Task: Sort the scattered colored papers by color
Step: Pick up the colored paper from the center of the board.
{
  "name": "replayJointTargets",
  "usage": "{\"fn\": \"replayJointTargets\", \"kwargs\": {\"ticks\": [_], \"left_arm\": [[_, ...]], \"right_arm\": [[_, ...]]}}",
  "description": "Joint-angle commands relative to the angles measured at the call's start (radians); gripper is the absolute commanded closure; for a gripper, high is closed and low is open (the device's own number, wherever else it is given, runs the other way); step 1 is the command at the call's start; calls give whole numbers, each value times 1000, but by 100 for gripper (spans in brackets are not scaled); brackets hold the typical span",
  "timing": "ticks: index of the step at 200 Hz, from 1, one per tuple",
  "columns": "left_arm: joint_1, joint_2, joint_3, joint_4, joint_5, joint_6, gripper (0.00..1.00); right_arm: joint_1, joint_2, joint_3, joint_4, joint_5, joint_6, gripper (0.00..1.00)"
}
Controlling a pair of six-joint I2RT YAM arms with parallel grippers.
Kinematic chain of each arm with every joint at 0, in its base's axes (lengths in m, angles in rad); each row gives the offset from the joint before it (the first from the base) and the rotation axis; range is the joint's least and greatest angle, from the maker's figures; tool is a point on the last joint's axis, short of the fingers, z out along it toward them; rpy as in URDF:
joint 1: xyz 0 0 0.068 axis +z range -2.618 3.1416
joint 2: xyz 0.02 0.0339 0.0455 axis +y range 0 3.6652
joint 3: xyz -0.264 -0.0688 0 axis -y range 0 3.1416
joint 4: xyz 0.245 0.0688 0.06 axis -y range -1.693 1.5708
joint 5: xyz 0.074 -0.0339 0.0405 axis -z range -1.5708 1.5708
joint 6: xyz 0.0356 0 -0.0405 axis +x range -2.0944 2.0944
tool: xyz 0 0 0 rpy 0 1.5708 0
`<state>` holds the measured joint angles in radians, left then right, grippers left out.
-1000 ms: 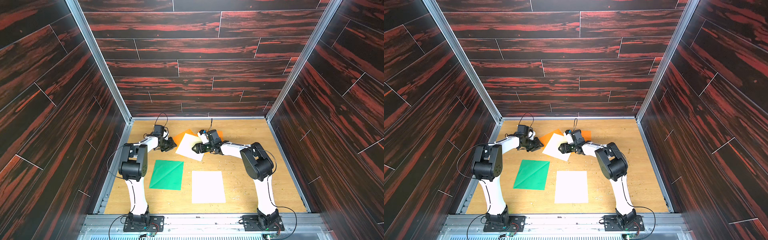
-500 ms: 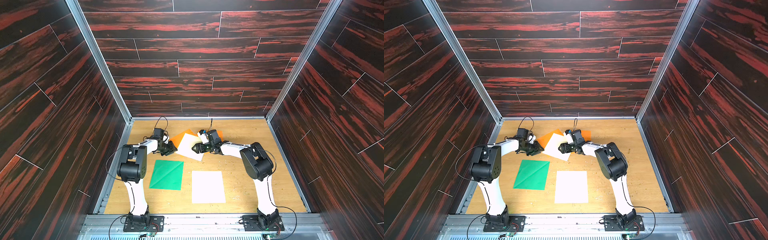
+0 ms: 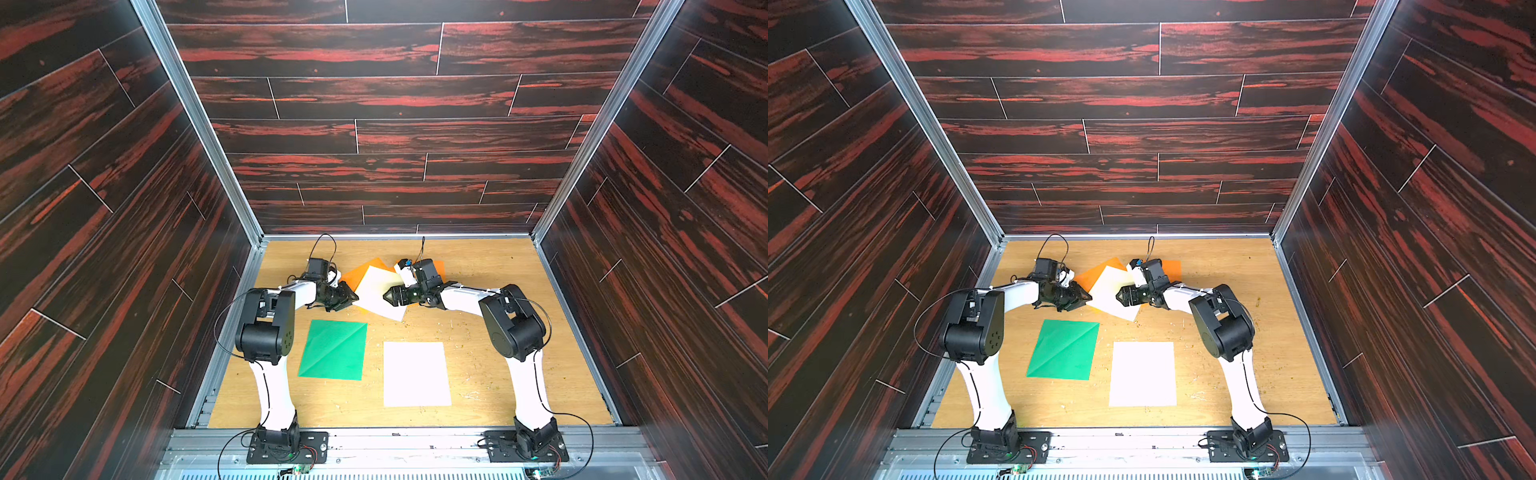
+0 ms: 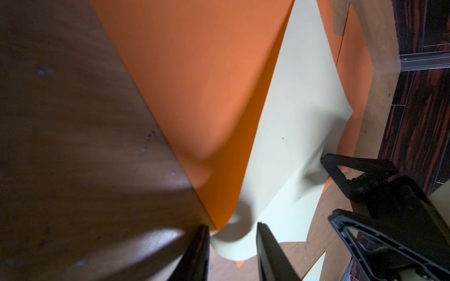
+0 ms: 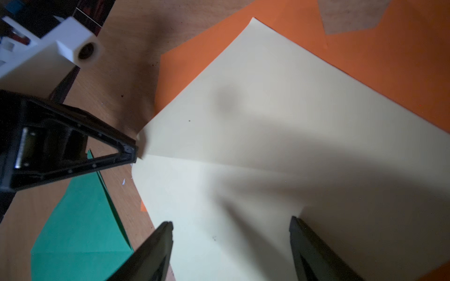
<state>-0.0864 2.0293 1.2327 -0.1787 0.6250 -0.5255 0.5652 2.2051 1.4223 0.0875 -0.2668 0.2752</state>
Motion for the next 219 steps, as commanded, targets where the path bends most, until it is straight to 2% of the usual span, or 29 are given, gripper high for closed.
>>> {"fn": "replayJointTargets", "kwargs": {"ticks": [1,83,125,157,219], "left_arm": [[-4,-2,-18,50,31,-23,63],[-4,6,-40,335,153,-178,63],[-4,94,32,364,223,-181,63],[-4,155,56,435,236,-223,63],[-1,155,59,544,239,-247,62]], "right_arm": [[-1,92,-40,-185,17,13,20],[-1,95,-34,-187,11,7,20],[0,99,-28,-189,8,6,20],[0,99,-28,-190,6,4,20],[0,97,-31,-190,6,-1,20]]}}
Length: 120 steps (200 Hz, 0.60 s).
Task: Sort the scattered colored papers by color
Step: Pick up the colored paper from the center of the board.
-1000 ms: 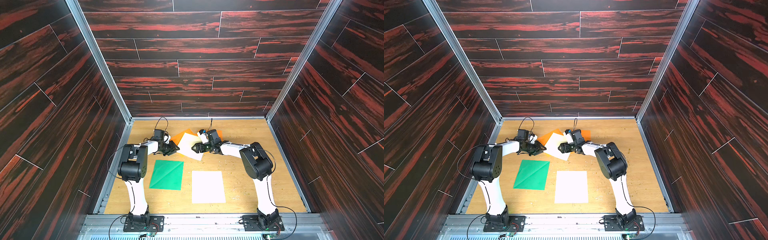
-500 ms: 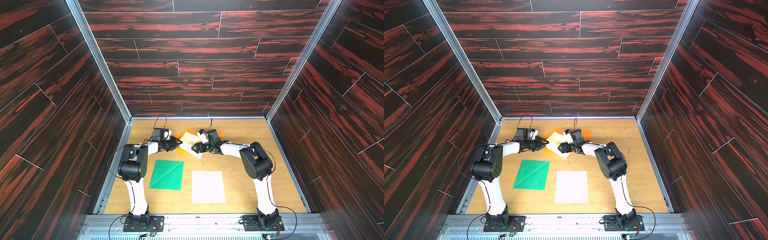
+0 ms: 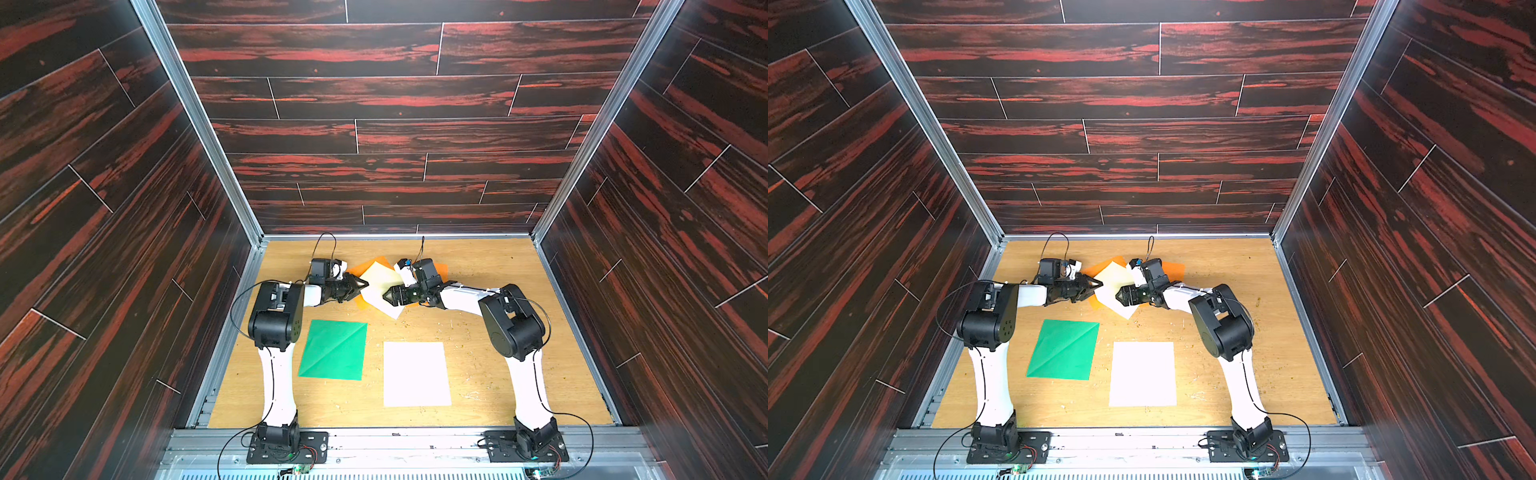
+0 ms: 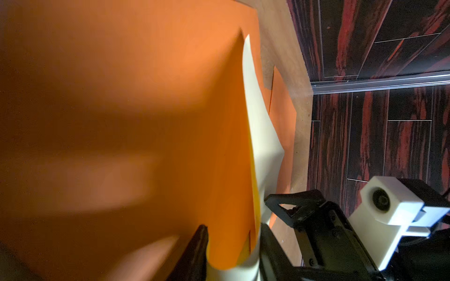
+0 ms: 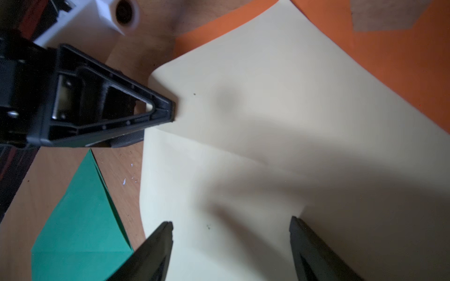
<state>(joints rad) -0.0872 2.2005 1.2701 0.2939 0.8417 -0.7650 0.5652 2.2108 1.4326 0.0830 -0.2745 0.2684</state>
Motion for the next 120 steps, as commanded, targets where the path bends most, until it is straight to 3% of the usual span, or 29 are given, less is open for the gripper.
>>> {"fn": "replayJointTargets", "kwargs": {"ticks": [1,51,120], "left_arm": [[-1,-17,21,73,24,-8,62],[1,-8,81,120,68,-28,62],[3,71,234,-145,76,108,62]], "right_arm": [[0,91,-41,-186,14,6,20],[0,90,-42,-185,14,6,20],[1,90,-44,-186,13,4,20]]}}
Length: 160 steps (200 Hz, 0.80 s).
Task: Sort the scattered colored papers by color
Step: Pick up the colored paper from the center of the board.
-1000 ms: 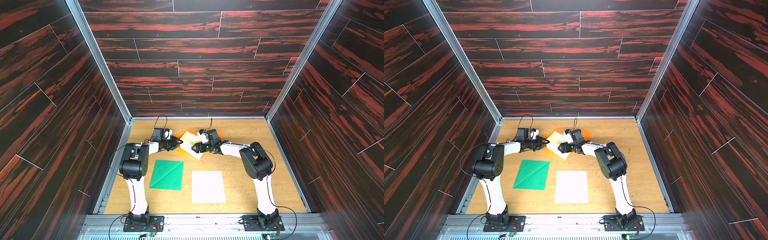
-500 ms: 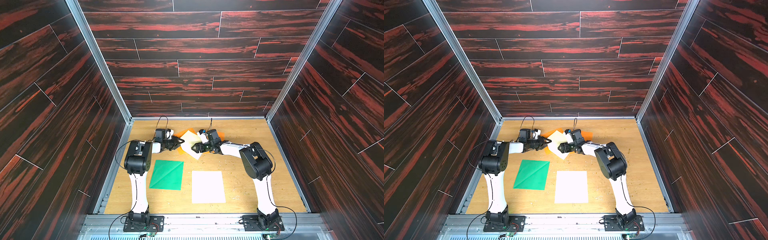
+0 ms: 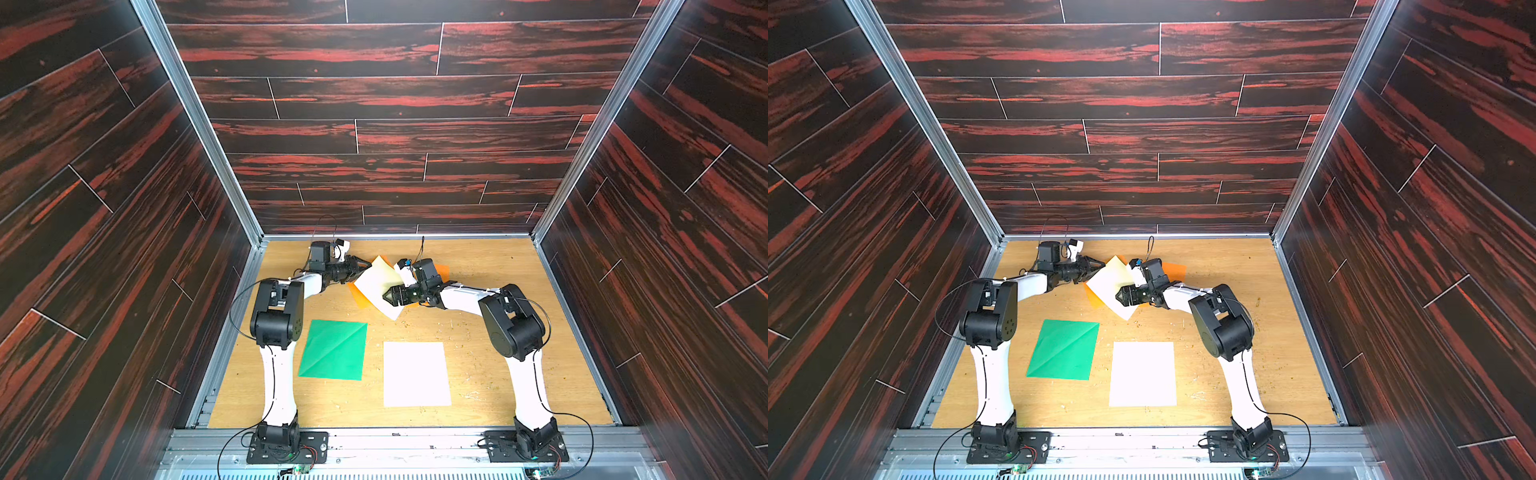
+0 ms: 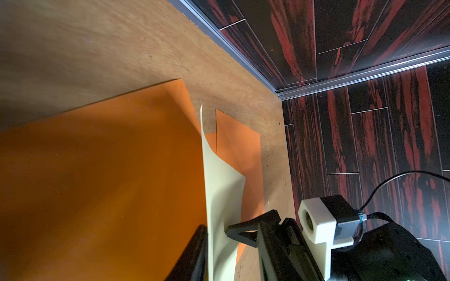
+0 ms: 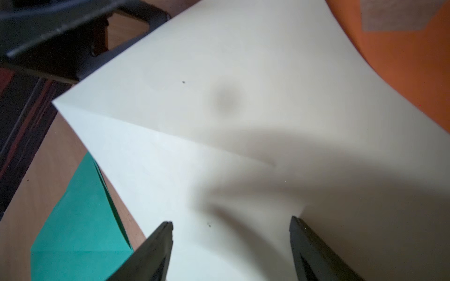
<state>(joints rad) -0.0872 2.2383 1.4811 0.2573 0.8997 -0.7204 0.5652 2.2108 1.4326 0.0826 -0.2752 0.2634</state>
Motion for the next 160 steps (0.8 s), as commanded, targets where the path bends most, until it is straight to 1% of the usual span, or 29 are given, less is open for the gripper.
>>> {"fn": "replayJointTargets", "kwargs": {"ticks": [1,35,70,102,113,136,146,160], "left_arm": [[4,34,23,-112,18,66,62],[3,78,53,-208,7,121,62],[3,102,60,-225,3,131,62],[3,105,66,-223,26,134,65],[3,107,74,-228,40,140,69],[2,117,119,-298,51,185,83],[1,127,150,-355,53,218,85],[0,134,189,-454,39,283,85]], "right_arm": [[1,90,-44,-185,14,9,20],[1,88,-44,-185,13,9,20],[1,89,-44,-184,13,7,20],[1,92,-41,-185,11,6,20],[1,92,-40,-187,11,5,20],[1,93,-38,-188,10,3,20],[1,93,-37,-190,10,2,20],[1,94,-35,-193,8,0,20]]}}
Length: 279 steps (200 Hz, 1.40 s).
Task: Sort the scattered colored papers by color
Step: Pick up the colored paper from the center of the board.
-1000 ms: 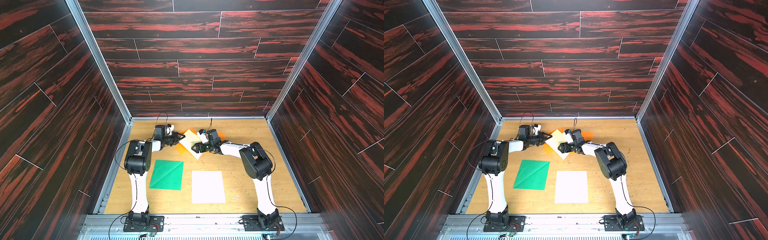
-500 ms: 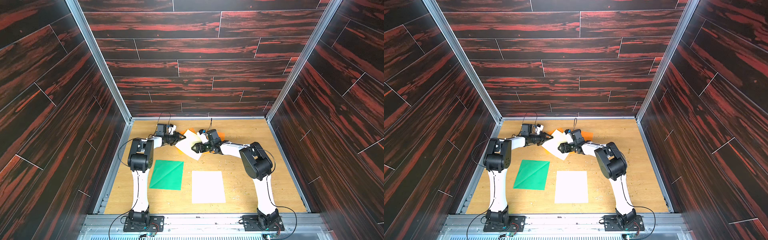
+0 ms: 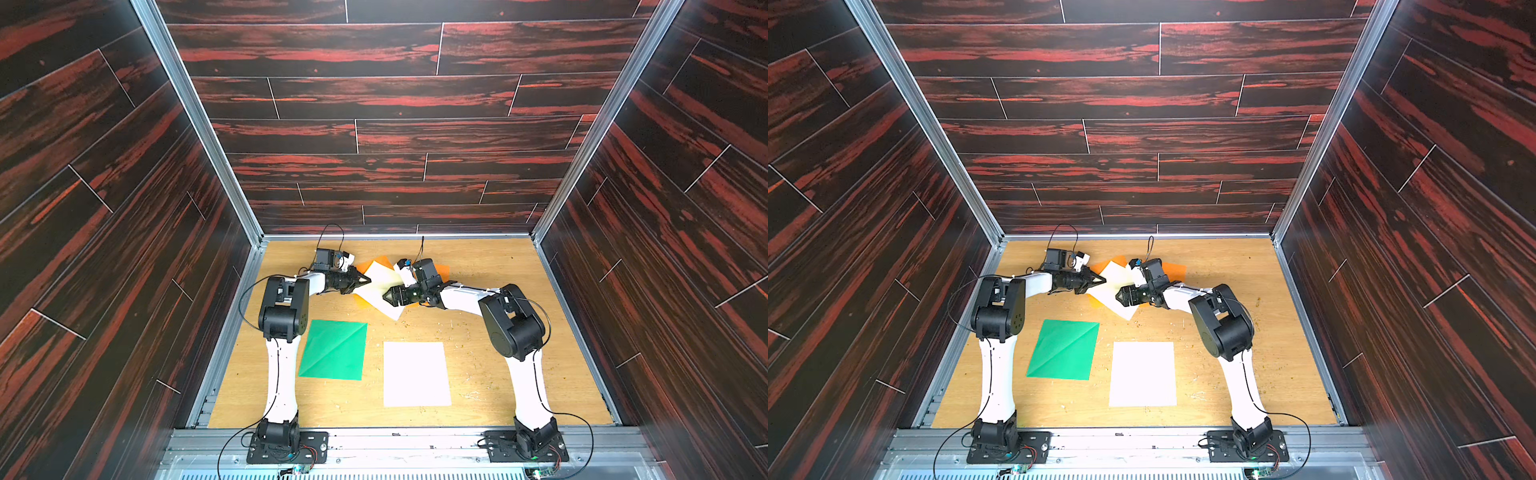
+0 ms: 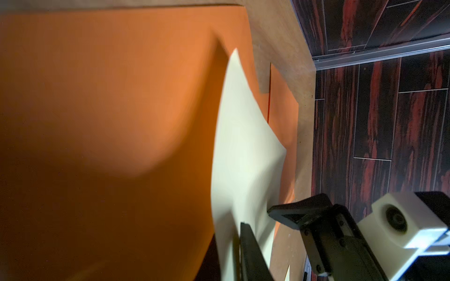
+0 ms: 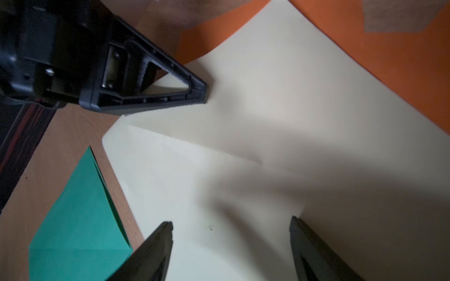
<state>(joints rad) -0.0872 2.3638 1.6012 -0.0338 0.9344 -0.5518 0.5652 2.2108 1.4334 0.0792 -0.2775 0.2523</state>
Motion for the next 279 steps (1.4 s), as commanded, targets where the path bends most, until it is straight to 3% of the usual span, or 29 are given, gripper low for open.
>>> {"fn": "replayJointTargets", "kwargs": {"ticks": [1,22,91,104,124,162,221,254,279], "left_arm": [[0,8,71,-169,2,118,84],[1,-2,88,-258,-28,188,84],[0,-39,79,-370,-69,281,100],[0,-39,81,-375,-69,283,86],[0,-25,113,-419,-71,310,76],[0,11,190,-508,-57,366,70],[-3,102,352,-722,-71,473,85],[-18,150,430,-833,-107,532,87],[-28,148,433,-844,-142,546,100]], "right_arm": [[1,95,-36,-189,11,11,20],[1,95,-35,-190,10,10,20],[8,98,-28,-197,14,4,20],[9,97,-27,-199,15,4,20],[11,99,-25,-205,14,1,20],[12,102,-19,-216,11,-7,20],[15,109,-3,-233,14,-18,20],[17,109,-1,-236,14,-19,20],[16,111,1,-237,15,-19,20]]}}
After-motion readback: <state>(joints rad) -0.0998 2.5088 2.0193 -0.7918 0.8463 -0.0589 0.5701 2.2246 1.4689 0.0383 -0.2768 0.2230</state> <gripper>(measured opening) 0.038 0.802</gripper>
